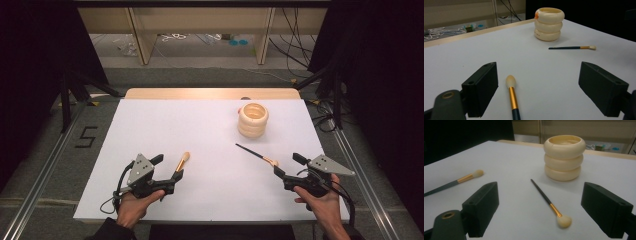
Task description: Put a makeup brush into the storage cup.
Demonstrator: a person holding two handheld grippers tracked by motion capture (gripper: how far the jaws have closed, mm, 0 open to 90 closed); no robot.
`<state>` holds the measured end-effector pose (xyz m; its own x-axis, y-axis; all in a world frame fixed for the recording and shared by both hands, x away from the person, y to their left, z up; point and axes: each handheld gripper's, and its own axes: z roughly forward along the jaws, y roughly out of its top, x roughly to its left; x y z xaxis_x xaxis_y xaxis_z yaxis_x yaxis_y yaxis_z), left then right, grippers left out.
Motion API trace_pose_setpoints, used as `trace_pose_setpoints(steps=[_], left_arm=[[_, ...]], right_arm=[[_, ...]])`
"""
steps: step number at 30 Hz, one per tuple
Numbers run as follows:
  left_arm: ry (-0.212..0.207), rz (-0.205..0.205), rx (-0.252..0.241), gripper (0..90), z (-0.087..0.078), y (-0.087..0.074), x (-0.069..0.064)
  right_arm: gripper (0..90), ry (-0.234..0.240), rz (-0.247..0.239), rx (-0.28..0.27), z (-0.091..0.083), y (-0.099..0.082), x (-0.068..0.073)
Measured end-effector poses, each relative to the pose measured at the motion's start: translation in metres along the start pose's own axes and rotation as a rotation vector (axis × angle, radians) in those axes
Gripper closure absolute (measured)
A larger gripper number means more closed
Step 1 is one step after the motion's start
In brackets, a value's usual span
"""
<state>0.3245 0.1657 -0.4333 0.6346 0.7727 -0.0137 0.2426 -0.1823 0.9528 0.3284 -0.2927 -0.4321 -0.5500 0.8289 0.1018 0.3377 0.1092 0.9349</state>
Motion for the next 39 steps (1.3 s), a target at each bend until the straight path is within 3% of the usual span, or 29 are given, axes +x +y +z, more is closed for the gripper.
trace_pose_setpoints(steps=[10, 15, 20, 21, 22, 29, 32, 34, 37, 39], left_arm=[[0.000, 0.016, 0.007, 15.8, 0.000, 0.000, 0.002], [-0.003, 0.001, 0.009, 15.8, 0.000, 0.000, 0.001], [0.003, -0.012, 0.007, 15.8, 0.000, 0.000, 0.001], [0.002, -0.006, 0.008, 15.9, 0.000, 0.000, 0.001], [-0.001, 0.011, 0.014, 15.9, 0.000, 0.000, 0.002], [-0.008, -0.039, 0.012, 15.9, 0.002, -0.001, -0.001], [-0.005, -0.024, 0.023, 15.9, 0.001, 0.000, 0.000], [-0.006, -0.023, 0.022, 15.9, 0.001, 0.000, 0.000], [-0.009, -0.019, 0.024, 15.9, 0.001, 0.000, 0.001], [-0.013, -0.018, 0.032, 15.9, 0.001, 0.000, 0.002]], right_arm=[[15.7, 0.008, -0.004, 0.026, 0.000, 0.002, -0.002], [16.1, 0.007, -0.021, 0.035, 0.001, 0.005, -0.004], [16.0, 0.007, -0.057, 0.028, 0.005, 0.010, -0.007], [16.0, 0.000, -0.100, 0.034, 0.008, 0.014, -0.008], [16.0, 0.009, -0.101, 0.033, 0.009, 0.015, -0.007], [17.6, 0.034, -0.146, 0.127, 0.019, 0.023, -0.009], [18.1, 0.046, -0.152, 0.148, 0.025, 0.026, -0.010], [18.4, 0.051, -0.170, 0.209, 0.034, 0.032, -0.012], [20.4, 0.056, -0.189, 0.230, 0.039, 0.036, -0.013], [20.3, 0.060, -0.198, 0.275, 0.047, 0.041, -0.015]])
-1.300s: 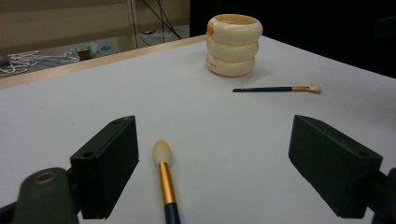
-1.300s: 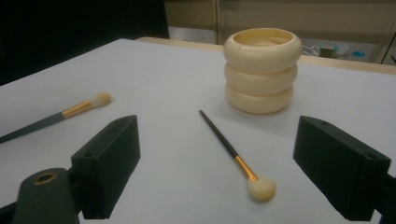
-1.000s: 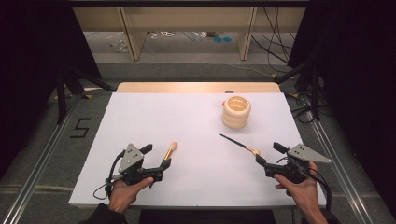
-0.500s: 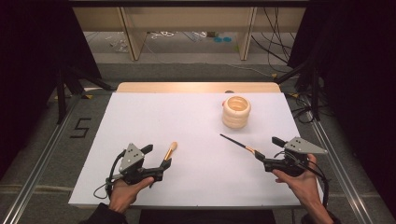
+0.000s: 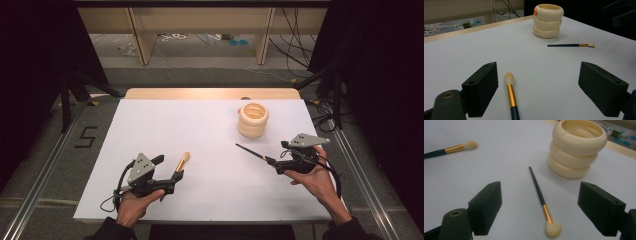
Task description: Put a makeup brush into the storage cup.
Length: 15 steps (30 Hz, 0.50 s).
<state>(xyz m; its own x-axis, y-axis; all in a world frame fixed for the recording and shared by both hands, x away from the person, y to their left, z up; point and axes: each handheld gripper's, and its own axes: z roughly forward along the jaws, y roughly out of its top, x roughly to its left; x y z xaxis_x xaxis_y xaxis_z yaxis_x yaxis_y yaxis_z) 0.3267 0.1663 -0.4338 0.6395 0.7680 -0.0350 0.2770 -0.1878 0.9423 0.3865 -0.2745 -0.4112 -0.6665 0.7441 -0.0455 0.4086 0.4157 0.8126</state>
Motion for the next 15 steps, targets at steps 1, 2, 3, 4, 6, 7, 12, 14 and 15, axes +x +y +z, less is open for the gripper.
trace_pose_setpoints(steps=[1, 2, 3, 4, 6, 7, 12, 14, 15], left_arm=[[0.000, 0.000, 0.000, 15.8, 0.000, 0.000, 0.000], [-0.003, -0.001, 0.003, 15.8, 0.000, 0.000, 0.000], [-0.003, -0.001, 0.003, 15.9, 0.000, 0.000, 0.000], [-0.003, -0.010, 0.002, 15.9, 0.000, 0.000, -0.001], [-0.004, 0.003, 0.006, 15.8, 0.000, 0.000, 0.000], [-0.002, -0.006, 0.008, 15.9, 0.000, 0.000, -0.001], [-0.006, -0.021, 0.001, 15.9, 0.001, -0.001, -0.001], [-0.005, -0.030, 0.001, 15.8, 0.001, -0.001, -0.002], [-0.005, -0.030, 0.001, 15.9, 0.001, -0.001, -0.002]], right_arm=[[20.3, 0.003, 0.007, 0.012, 0.001, 0.001, 0.000], [20.3, 0.000, -0.008, 0.007, 0.003, 0.003, -0.002], [20.4, -0.002, -0.008, 0.015, 0.005, 0.004, -0.002], [20.4, -0.002, -0.008, 0.015, 0.005, 0.004, -0.002], [20.5, 0.002, -0.012, 0.027, 0.007, 0.007, -0.003], [20.8, 0.009, -0.019, 0.045, 0.011, 0.010, -0.004], [21.5, 0.016, -0.026, 0.083, 0.017, 0.016, -0.004], [21.7, 0.023, -0.038, 0.095, 0.020, 0.017, -0.005], [21.7, 0.023, -0.038, 0.095, 0.020, 0.017, -0.005]])
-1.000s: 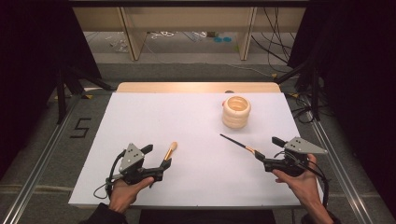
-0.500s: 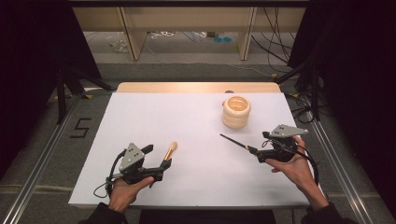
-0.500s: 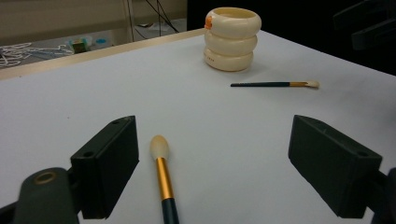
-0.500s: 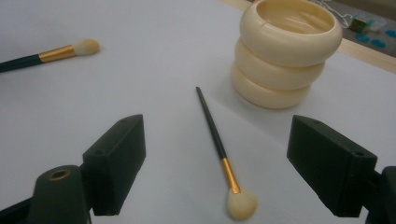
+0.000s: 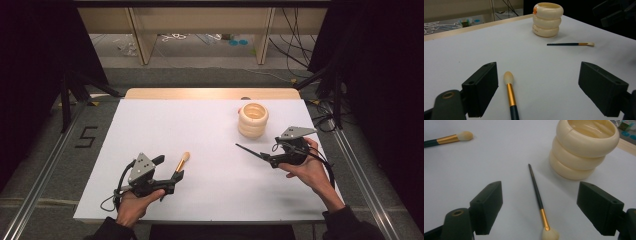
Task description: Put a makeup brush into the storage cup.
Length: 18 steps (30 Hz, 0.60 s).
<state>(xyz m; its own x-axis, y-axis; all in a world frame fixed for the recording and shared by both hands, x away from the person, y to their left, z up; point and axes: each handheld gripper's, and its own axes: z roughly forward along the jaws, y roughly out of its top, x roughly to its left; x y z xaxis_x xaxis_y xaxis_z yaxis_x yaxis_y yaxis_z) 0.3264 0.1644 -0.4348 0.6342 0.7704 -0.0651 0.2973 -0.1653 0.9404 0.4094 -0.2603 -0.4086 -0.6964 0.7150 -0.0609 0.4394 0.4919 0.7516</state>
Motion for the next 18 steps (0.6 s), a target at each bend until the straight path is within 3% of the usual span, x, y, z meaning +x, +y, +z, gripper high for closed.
trace_pose_setpoints(steps=[7, 8, 14, 18], left_arm=[[-0.004, 0.005, 0.003, 15.9, 0.000, 0.000, 0.000], [-0.003, 0.022, 0.012, 15.9, 0.000, 0.001, 0.001], [-0.006, 0.005, 0.012, 15.9, 0.001, 0.000, 0.000], [-0.008, 0.013, 0.011, 15.9, 0.001, 0.001, 0.001]], right_arm=[[24.4, 0.009, -0.016, 0.066, 0.012, 0.002, -0.003], [24.7, 0.011, -0.021, 0.083, 0.014, 0.003, -0.003], [27.8, 0.016, -0.063, 0.121, 0.026, 0.009, -0.006], [31.6, 0.037, -0.090, 0.215, 0.039, 0.015, -0.010]])
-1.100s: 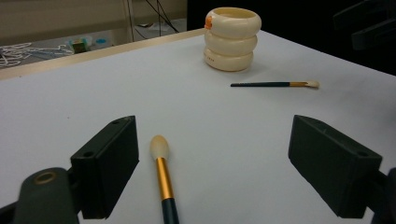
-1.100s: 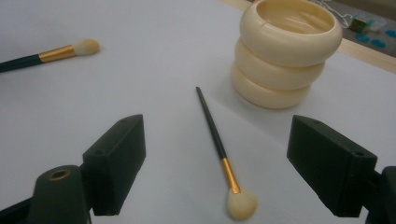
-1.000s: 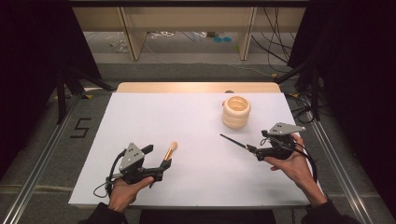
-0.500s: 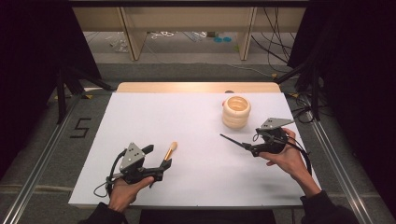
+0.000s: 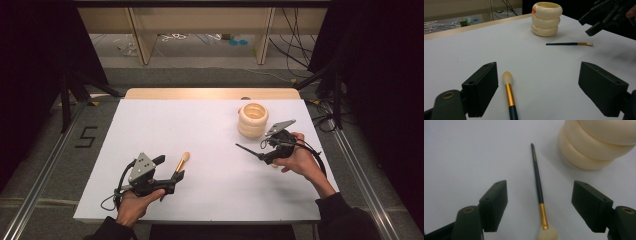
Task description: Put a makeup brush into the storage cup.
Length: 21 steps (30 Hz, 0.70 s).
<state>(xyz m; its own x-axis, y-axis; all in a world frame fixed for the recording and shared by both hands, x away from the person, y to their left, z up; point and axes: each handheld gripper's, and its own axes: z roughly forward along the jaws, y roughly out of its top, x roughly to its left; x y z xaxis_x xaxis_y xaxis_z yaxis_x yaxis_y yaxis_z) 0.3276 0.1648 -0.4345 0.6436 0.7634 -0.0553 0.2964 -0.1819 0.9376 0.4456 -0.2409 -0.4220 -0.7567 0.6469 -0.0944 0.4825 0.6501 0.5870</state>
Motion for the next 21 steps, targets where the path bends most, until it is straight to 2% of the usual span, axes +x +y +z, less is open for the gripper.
trace_pose_setpoints(steps=[1, 2, 3, 6, 7, 8, 9, 10, 11, 13, 14, 16, 18, 21], left_arm=[[0.000, -0.010, -0.001, 15.9, 0.000, 0.000, 0.000], [0.000, -0.010, -0.001, 15.9, 0.000, 0.000, 0.000], [0.001, 0.008, 0.001, 15.9, 0.000, 0.000, 0.001], [0.003, -0.001, 0.002, 15.9, 0.000, 0.000, 0.001], [0.003, 0.002, 0.001, 15.9, 0.000, 0.000, 0.001], [0.006, 0.007, -0.001, 15.9, 0.000, 0.000, 0.001], [0.007, -0.010, -0.003, 15.9, 0.000, 0.000, 0.000], [0.007, -0.010, -0.003, 15.9, 0.000, 0.000, 0.000], [0.004, 0.009, -0.002, 15.9, -0.001, 0.000, 0.001], [0.005, -0.002, -0.002, 15.9, 0.000, 0.000, 0.001], [0.005, 0.012, 0.001, 15.9, 0.000, 0.000, 0.002], [0.006, -0.009, 0.002, 15.9, 0.000, 0.000, 0.000], [0.005, -0.006, 0.003, 15.9, 0.000, 0.000, 0.001], [0.002, -0.009, -0.002, 15.9, 0.000, 0.000, 0.001]], right_arm=[[32.9, 0.001, 0.004, 0.009, 0.002, 0.002, 0.000], [34.0, 0.004, -0.010, 0.019, 0.005, 0.003, -0.002], [35.2, 0.009, -0.014, 0.032, 0.007, 0.005, -0.004], [37.8, 0.014, -0.015, 0.056, 0.010, 0.007, -0.005], [39.8, 0.024, -0.024, 0.060, 0.012, 0.008, -0.006], [42.0, 0.042, -0.035, 0.088, 0.016, 0.010, -0.008], [42.6, 0.043, -0.034, 0.091, 0.018, 0.011, -0.008], [42.8, 0.043, -0.038, 0.106, 0.019, 0.012, -0.009], [42.8, 0.042, -0.037, 0.113, 0.021, 0.012, -0.009], [42.8, 0.044, -0.043, 0.121, 0.022, 0.013, -0.010], [44.0, 0.049, -0.032, 0.140, 0.025, 0.015, -0.010], [44.9, 0.055, -0.031, 0.152, 0.028, 0.016, -0.011], [45.2, 0.058, -0.039, 0.156, 0.030, 0.017, -0.012], [46.9, 0.072, -0.050, 0.193, 0.037, 0.021, -0.012]])
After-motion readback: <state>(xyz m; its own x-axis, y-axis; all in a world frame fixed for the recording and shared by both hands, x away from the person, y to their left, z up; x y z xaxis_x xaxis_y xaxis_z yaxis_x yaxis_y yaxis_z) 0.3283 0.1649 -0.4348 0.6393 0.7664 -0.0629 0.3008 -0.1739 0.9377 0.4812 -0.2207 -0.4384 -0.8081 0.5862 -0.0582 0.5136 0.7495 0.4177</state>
